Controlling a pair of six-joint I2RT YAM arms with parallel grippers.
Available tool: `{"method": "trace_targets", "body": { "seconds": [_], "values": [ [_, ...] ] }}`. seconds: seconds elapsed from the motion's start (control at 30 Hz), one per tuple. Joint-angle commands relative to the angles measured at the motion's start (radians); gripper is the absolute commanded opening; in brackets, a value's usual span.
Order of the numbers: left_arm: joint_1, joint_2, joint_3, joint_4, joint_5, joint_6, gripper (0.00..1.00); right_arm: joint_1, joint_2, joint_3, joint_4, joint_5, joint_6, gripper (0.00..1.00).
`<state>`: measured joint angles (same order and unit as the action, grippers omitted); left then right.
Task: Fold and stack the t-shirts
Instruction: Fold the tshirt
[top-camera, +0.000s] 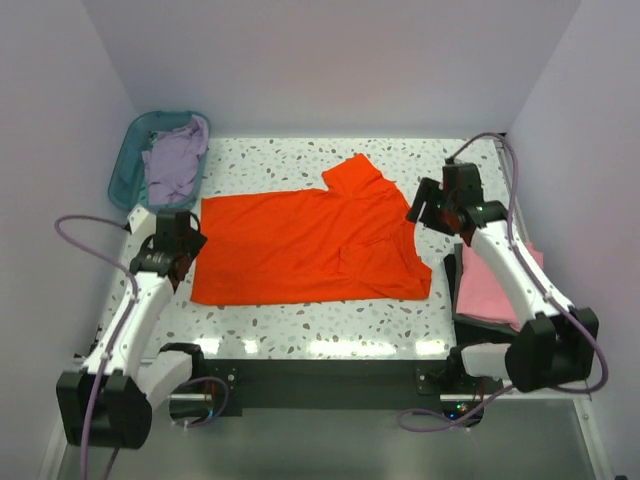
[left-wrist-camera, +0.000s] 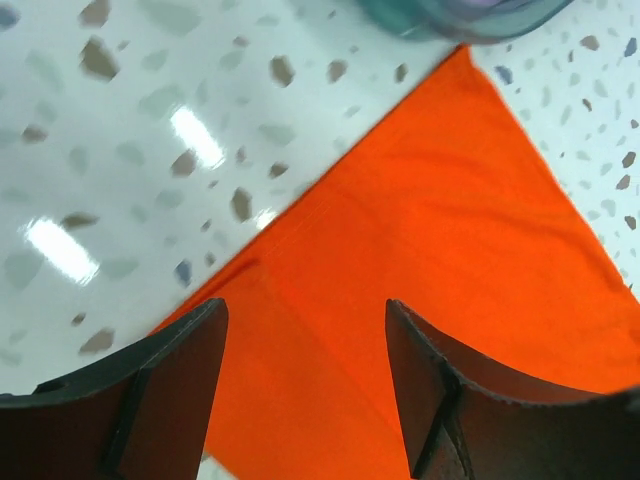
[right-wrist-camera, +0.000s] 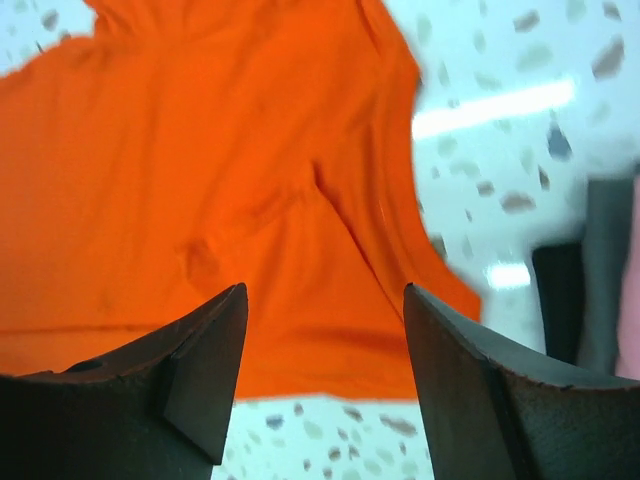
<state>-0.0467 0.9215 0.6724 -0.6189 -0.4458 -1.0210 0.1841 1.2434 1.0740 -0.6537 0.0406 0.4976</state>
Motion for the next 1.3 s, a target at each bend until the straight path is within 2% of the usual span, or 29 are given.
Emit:
{"method": "trace_targets", "body": {
  "seconds": [0.0,0.13,0.27,0.4,0.5,0.63,0.83,1.07,1.27],
  "values": [
    [-0.002,0.222,0.149,0.241,-0.033,0.223,0.68,0.000,0.140,0.120,0.254,-0.039,-0.039,0.67],
    [-0.010,0.437,0.278,0.376,-0.034,0.357,0.65,0.000,0.359,0.268,0.389,-0.070,-0.062,0.64],
    [-0.010,0.597,0.394,0.423,-0.076,0.429,0.64,-0.002,0.581,0.430,0.436,-0.067,-0.076,0.63],
    [-0.012,0.743,0.495,0.421,-0.094,0.430,0.60,-0.002,0.729,0.614,0.425,-0.068,-0.091,0.61],
    [-0.012,0.839,0.561,0.412,-0.093,0.400,0.58,-0.002,0.807,0.671,0.430,-0.079,-0.090,0.61],
    [-0.012,0.951,0.639,0.395,-0.094,0.361,0.54,-0.002,0.879,0.748,0.437,-0.099,-0.085,0.60],
    [-0.010,1.063,0.730,0.323,-0.146,0.254,0.54,-0.002,0.947,0.781,0.457,-0.126,-0.085,0.60],
    [-0.010,1.157,0.808,0.271,-0.166,0.161,0.55,-0.002,1.004,0.805,0.448,-0.131,-0.122,0.60],
    [-0.010,1.200,0.832,0.237,-0.197,0.110,0.52,-0.002,1.022,0.813,0.436,-0.130,-0.157,0.59]
  ]
}}
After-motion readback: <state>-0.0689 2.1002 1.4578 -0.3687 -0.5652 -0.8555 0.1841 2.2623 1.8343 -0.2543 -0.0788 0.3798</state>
